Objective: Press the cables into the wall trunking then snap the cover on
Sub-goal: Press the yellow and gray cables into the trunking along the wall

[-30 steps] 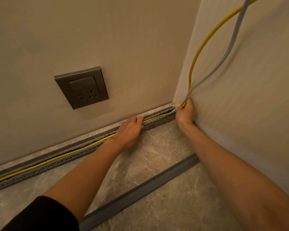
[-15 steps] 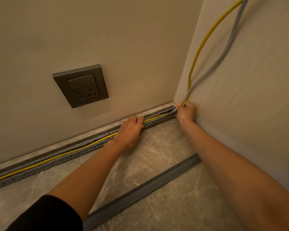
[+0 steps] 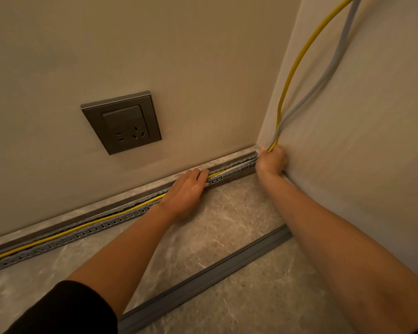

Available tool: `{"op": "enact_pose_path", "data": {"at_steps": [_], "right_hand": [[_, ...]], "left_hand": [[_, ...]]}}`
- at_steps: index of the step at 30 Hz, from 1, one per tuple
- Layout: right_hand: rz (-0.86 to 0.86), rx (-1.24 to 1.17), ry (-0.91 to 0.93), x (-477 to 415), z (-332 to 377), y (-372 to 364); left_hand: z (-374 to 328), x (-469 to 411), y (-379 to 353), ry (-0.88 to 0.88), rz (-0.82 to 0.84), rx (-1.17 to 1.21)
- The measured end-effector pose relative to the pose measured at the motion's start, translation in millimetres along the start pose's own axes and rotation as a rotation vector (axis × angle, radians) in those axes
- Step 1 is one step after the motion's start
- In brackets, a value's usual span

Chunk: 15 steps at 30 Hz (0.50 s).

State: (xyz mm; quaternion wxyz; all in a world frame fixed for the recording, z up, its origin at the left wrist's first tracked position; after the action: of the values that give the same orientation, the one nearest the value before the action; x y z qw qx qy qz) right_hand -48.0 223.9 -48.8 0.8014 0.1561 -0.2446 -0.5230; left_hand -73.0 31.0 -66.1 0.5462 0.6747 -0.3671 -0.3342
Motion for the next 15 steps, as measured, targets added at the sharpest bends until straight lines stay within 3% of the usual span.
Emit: {"op": "enact_pose_path", "data": {"at_steps": [9, 15], "right_hand": [[0.045, 0.087, 0.063, -9, -4, 7], [-0.078, -0.005, 0.033, 3, -9, 9]], "left_hand": [[-5, -8, -2, 0.057, -0.043, 0.125], [-11, -11, -10, 0.102, -0.114, 0.093]]}}
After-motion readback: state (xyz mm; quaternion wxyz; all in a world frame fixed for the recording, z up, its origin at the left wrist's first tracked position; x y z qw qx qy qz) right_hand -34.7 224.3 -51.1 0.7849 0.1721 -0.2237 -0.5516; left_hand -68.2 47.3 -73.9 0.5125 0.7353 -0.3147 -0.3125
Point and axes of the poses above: each hand's wrist, its own x-axis away from the middle knuckle, its own y-axis out of the back of the hand, z = x × y, the point moved 1 cm from there along -x, towards the middle knuckle, and after that the axes turned 9 degrees about -y, right-handed, at the moved point
